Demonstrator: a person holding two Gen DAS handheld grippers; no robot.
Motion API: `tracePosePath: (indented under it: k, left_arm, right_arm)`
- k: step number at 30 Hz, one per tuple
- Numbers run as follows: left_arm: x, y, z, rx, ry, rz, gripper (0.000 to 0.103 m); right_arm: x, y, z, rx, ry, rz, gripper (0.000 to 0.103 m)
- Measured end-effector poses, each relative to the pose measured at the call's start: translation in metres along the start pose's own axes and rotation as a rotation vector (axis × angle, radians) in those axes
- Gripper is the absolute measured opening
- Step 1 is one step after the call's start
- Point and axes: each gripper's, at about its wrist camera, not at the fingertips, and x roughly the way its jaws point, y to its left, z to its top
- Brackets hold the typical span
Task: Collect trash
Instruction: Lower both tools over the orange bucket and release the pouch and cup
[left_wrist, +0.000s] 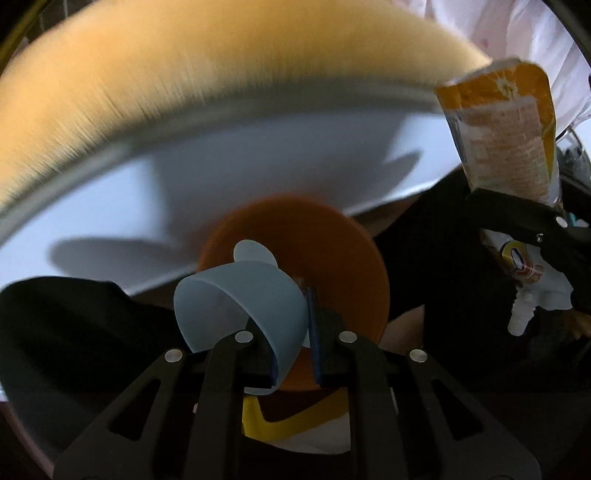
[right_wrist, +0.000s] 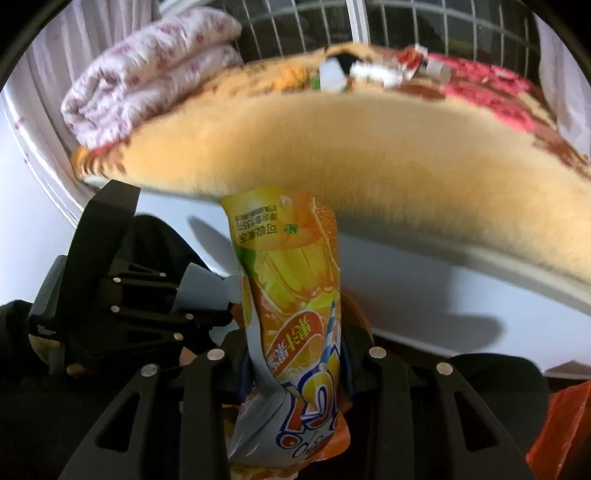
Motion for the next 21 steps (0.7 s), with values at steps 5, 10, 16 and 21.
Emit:
tracePosePath:
  k: [5,10,16,21]
  left_arm:
    - [0.027,0.005,0.002,0.001,0.061,-0.004,0.012]
    - [0.049,0.016,0.005,-0.001,0.116,0.044,0.019]
    - [0.063,0.02,0.003,-0.014,0.17,0.045,0.067]
    - [0.068,0.029,-0.003,-0.055,0.186,0.017,0.067]
  right_arm:
    - [0.044,-0.002,-0.005,-0.007,0.095,0.013,0.035]
    - [0.08,-0.002,-0.005,-0.01,0.164,0.012,0.046]
    - [0.104,-0.013,-0.012,-0.006,0.222,-0.036,0.06]
    - [0.097,-0.025,-0.019,0.03,0.233,-0.046,0.06]
